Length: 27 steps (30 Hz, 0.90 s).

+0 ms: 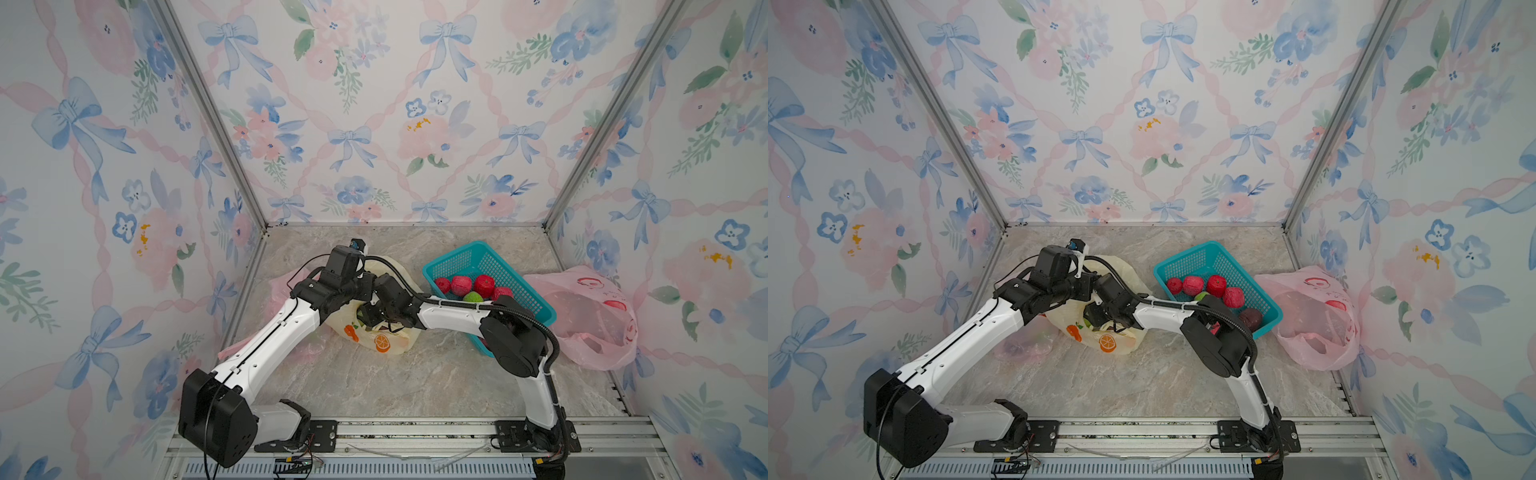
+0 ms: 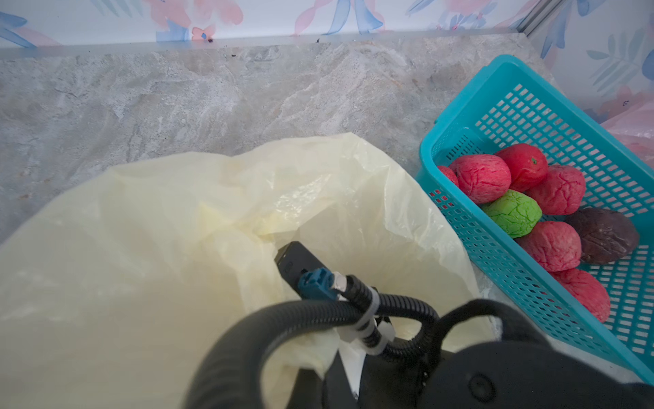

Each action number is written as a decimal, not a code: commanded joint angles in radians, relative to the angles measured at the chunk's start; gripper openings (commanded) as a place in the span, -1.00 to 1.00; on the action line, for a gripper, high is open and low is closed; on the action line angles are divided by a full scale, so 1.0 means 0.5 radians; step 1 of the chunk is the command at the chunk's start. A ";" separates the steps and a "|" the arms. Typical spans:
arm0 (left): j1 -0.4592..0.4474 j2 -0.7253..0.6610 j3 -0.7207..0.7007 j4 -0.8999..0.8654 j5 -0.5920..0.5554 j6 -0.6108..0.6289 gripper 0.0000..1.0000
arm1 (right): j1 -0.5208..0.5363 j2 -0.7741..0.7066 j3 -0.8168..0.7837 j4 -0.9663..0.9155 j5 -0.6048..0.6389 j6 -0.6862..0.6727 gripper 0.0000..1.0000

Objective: Untie the knot of a plastic bag & take out the apple
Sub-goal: Pick up the apple from the plastic bag.

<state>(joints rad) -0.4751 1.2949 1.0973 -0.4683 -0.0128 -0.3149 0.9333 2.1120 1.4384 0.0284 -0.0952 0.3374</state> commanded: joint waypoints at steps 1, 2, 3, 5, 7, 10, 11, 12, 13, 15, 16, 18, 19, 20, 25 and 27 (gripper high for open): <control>0.018 -0.011 -0.061 0.007 0.069 0.036 -1.00 | 0.048 -0.070 -0.125 0.014 0.037 -0.043 -0.24; 0.025 -0.011 -0.064 0.011 0.069 0.034 -1.00 | 0.041 -0.109 -0.164 0.038 0.049 -0.049 -0.28; 0.032 -0.010 -0.071 0.016 0.073 0.035 -1.00 | 0.033 -0.163 -0.209 0.066 0.063 -0.046 -0.31; 0.042 -0.007 -0.082 0.029 0.075 0.032 -1.00 | 0.015 -0.268 -0.313 0.121 0.081 -0.047 -0.36; 0.047 -0.007 -0.090 0.040 0.081 0.029 -1.00 | -0.006 -0.382 -0.412 0.156 0.104 -0.054 -0.41; 0.053 -0.003 -0.095 0.056 0.093 0.028 -1.00 | -0.031 -0.528 -0.532 0.173 0.127 -0.055 -0.42; 0.054 0.001 -0.096 0.061 0.095 0.028 -1.00 | -0.036 -0.570 -0.562 0.173 0.136 -0.057 -0.42; 0.056 0.008 -0.100 0.071 0.098 0.028 -1.00 | -0.040 -0.613 -0.598 0.186 0.154 -0.058 -0.42; 0.057 0.017 -0.104 0.079 0.101 0.028 -1.00 | -0.041 -0.656 -0.636 0.204 0.171 -0.065 -0.42; 0.057 0.032 -0.129 0.107 0.115 0.025 -1.00 | -0.044 -0.721 -0.700 0.247 0.190 -0.064 -0.42; 0.057 0.044 -0.143 0.126 0.118 0.021 -1.00 | -0.046 -0.751 -0.722 0.257 0.188 -0.059 -0.42; 0.056 0.066 -0.169 0.148 0.120 0.019 -1.00 | -0.050 -0.806 -0.765 0.289 0.186 -0.050 -0.42; 0.057 0.078 -0.180 0.156 0.117 0.017 -1.00 | -0.058 -0.830 -0.780 0.301 0.179 -0.046 -0.42; 0.056 0.086 -0.183 0.162 0.115 0.019 -1.00 | -0.058 -0.854 -0.789 0.305 0.175 -0.044 -0.42; 0.058 0.109 -0.191 0.178 0.096 0.019 -1.00 | -0.079 -0.989 -0.828 0.298 0.164 -0.050 -0.42; 0.060 0.112 -0.189 0.192 0.112 0.022 -1.00 | -0.093 -1.051 -0.885 0.391 0.116 -0.030 -0.40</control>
<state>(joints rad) -0.4519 1.3476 1.0069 -0.3992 0.0349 -0.3149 0.9047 1.6459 1.0271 0.1642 -0.0227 0.3222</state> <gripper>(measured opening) 0.047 0.479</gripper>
